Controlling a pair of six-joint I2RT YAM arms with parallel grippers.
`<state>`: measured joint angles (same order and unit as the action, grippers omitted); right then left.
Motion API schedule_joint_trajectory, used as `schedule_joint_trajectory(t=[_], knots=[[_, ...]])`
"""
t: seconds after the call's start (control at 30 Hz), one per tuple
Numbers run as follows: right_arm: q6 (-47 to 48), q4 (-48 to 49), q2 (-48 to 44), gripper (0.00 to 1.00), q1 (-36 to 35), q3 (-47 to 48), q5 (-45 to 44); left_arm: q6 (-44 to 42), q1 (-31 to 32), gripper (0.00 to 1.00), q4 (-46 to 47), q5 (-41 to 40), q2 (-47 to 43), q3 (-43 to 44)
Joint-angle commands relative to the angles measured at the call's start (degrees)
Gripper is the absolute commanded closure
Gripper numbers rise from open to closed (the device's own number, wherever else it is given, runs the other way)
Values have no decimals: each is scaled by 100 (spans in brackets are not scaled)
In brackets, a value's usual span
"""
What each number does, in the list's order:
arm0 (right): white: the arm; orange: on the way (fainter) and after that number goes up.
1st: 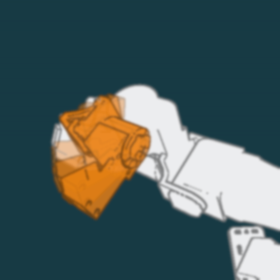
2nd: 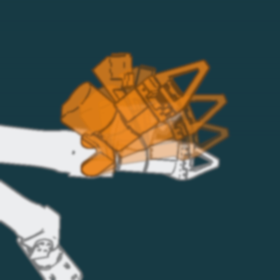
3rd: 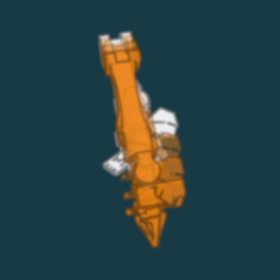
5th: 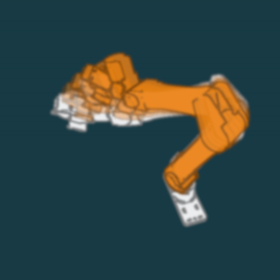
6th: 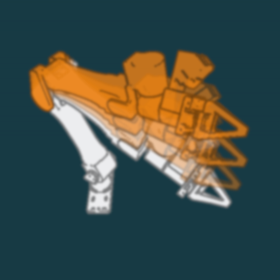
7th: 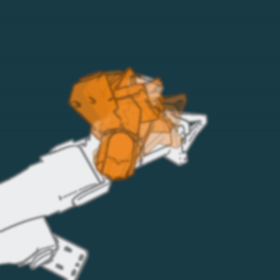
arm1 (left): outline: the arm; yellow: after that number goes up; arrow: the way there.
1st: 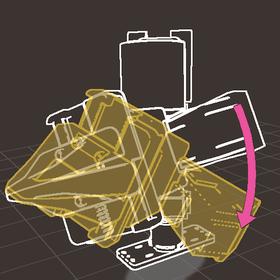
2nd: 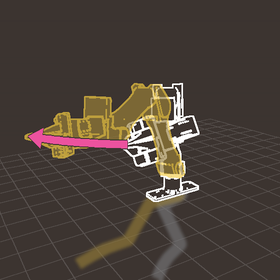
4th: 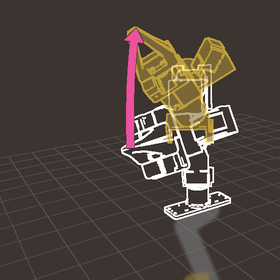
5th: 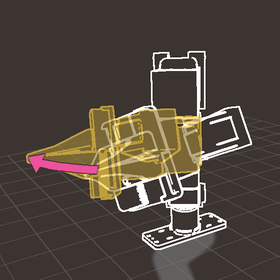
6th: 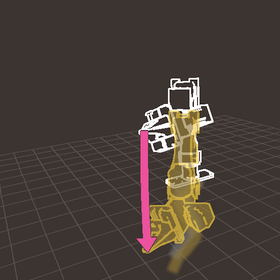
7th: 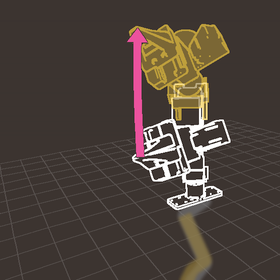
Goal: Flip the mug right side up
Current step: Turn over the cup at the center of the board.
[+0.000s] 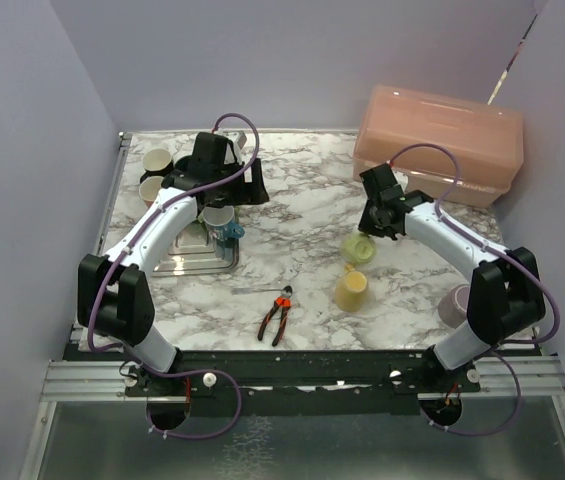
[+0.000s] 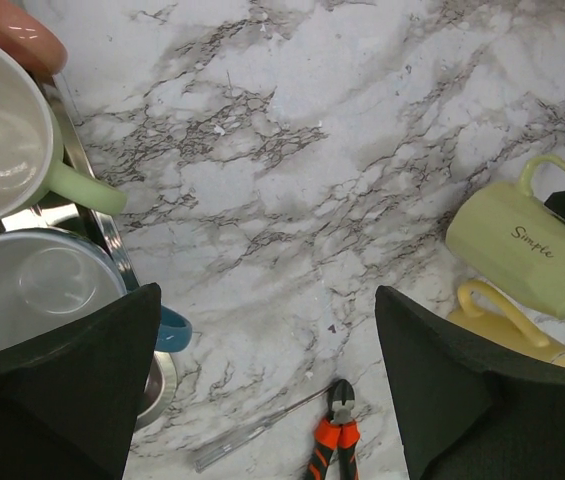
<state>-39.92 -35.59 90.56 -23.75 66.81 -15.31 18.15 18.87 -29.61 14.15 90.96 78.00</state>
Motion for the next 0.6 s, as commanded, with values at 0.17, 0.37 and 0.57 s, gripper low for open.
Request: schedule_joint_trajectory(t=[0.17,0.37,0.57], knots=[[1048,1269,70,99,-136,221,459,456,28,13,362,345,48,27],[1505,1951,1,99,-354,157,504,918,30,13,704,594,74,-39],[2062,3267,-194,99,-749,-199,452,1588,54,14,1098,787,178,38]])
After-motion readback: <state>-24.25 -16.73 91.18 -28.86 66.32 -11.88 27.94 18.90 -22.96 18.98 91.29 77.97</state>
